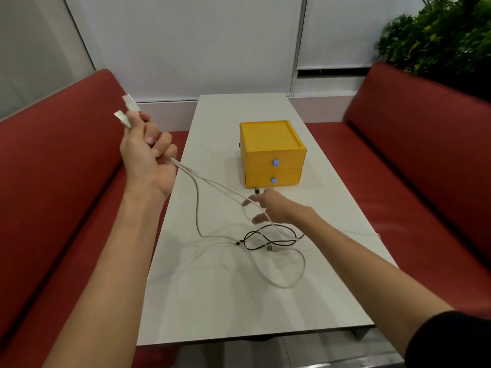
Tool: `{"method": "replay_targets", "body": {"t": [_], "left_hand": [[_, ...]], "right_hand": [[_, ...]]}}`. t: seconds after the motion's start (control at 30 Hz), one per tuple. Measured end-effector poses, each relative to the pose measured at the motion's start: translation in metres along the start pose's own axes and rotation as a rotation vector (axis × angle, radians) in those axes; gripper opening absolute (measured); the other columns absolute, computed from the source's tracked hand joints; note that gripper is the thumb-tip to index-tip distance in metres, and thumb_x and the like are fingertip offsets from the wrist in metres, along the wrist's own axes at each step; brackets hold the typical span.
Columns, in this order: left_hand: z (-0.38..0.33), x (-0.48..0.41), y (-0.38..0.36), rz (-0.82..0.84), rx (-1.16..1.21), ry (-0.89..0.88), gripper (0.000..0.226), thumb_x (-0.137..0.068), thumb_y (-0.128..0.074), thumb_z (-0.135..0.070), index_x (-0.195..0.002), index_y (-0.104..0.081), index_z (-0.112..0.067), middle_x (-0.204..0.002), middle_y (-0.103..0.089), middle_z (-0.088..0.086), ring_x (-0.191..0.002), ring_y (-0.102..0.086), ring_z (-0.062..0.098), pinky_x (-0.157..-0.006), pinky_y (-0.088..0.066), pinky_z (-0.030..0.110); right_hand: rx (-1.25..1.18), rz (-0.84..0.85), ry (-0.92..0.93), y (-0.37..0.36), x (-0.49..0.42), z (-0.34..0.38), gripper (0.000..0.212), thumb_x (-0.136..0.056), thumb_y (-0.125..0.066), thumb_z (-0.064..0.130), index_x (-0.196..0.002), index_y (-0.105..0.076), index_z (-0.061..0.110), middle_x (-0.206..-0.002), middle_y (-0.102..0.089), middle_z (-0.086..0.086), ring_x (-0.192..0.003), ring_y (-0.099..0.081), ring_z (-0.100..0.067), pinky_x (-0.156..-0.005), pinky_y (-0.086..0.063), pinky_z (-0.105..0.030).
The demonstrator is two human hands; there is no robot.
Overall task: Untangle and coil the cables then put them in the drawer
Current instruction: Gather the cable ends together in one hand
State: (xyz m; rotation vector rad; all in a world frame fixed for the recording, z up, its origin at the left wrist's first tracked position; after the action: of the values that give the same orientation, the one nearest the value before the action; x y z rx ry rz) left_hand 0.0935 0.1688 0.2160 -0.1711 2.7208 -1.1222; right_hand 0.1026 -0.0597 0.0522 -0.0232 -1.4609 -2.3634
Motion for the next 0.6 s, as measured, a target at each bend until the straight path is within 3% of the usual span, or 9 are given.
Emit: {"method": "replay_targets", "body": {"t": [0.1,0.17,0.23,0.33,0.4,0.5,0.6], "left_hand": [[-0.017,-0.002,0.000,0.056,0.086,-0.010,0.032,-0.104,-0.036,-0.033,-0.079,-0.048,-0.020,-0.048,-0.028,-0.009,-0.036,-0.020,0.002,-0.035,-0.016,0.015],[-0.023,-0.002,0.003,0.092,0.147,0.004,0.032,-0.104,-0.036,-0.034,-0.078,-0.049,-0.020,-0.048,-0.029,-0.009,-0.035,-0.021,0.003,-0.034,-0.015,0.015],[-0.021,0.000,0.003,0.113,0.164,0.017,0.033,-0.104,-0.036,-0.034,-0.078,-0.049,-0.020,-0.047,-0.029,-0.009,-0.034,-0.021,0.003,-0.034,-0.015,0.014],[-0.010,0.002,0.003,0.093,0.132,0.026,0.033,-0.104,-0.035,-0.034,-0.078,-0.048,-0.020,-0.047,-0.029,-0.009,-0.034,-0.021,0.003,-0.033,-0.016,0.014],[-0.008,0.001,0.009,0.058,0.102,0.027,0.033,-0.104,-0.034,-0.035,-0.078,-0.047,-0.020,-0.047,-0.029,-0.009,-0.034,-0.021,0.002,-0.033,-0.016,0.014],[-0.005,-0.002,0.016,0.028,0.089,0.052,0.033,-0.104,-0.034,-0.037,-0.078,-0.046,-0.021,-0.046,-0.028,-0.008,-0.033,-0.022,0.002,-0.033,-0.017,0.013],[0.012,0.002,0.009,0.038,0.046,0.103,0.032,-0.104,-0.033,-0.040,-0.079,-0.044,-0.023,-0.045,-0.026,-0.008,-0.032,-0.020,0.001,-0.032,-0.016,0.013]], "right_hand": [[-0.016,-0.031,-0.062,-0.013,-0.001,-0.014,0.054,-0.082,-0.074,0.027,-0.129,-0.050,0.020,-0.111,-0.049,-0.011,-0.095,-0.053,-0.025,-0.078,-0.039,-0.028],[-0.218,-0.137,-0.101,-0.005,0.001,-0.018,0.057,-0.081,-0.075,0.026,-0.127,-0.042,0.016,-0.099,-0.055,-0.013,-0.075,-0.054,-0.023,-0.070,-0.045,-0.031],[-0.308,-0.091,-0.100,-0.006,0.000,-0.010,0.054,-0.080,-0.075,0.029,-0.125,-0.045,0.022,-0.085,-0.060,-0.013,-0.062,-0.057,-0.021,-0.065,-0.052,-0.033],[-0.177,0.080,-0.069,-0.024,-0.003,0.003,0.023,-0.083,-0.071,0.027,-0.103,-0.068,0.016,-0.082,-0.068,-0.011,-0.065,-0.064,-0.020,-0.062,-0.055,-0.025],[-0.240,0.055,-0.099,-0.024,-0.003,0.000,0.011,-0.085,-0.068,0.017,-0.093,-0.069,0.010,-0.080,-0.067,-0.007,-0.065,-0.065,-0.019,-0.059,-0.053,-0.021],[-0.434,-0.021,-0.086,-0.012,-0.002,-0.001,0.035,-0.083,-0.070,0.011,-0.116,-0.059,0.015,-0.095,-0.064,-0.011,-0.066,-0.064,-0.020,-0.066,-0.057,-0.031],[-0.526,0.093,0.026,-0.009,-0.005,0.031,0.052,-0.081,-0.074,0.018,-0.125,-0.053,0.035,-0.112,-0.056,-0.005,-0.070,-0.064,-0.018,-0.066,-0.054,-0.027]]}}
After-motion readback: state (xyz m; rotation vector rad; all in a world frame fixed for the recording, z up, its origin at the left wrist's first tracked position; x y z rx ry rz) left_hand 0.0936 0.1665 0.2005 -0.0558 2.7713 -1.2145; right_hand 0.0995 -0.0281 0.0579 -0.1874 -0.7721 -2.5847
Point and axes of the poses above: each hand's wrist, its own x-axis away from the middle knuckle, its own y-axis out of the back of the hand, z = x × y, the point moved 7 cm from there along -x, towards the middle knuckle
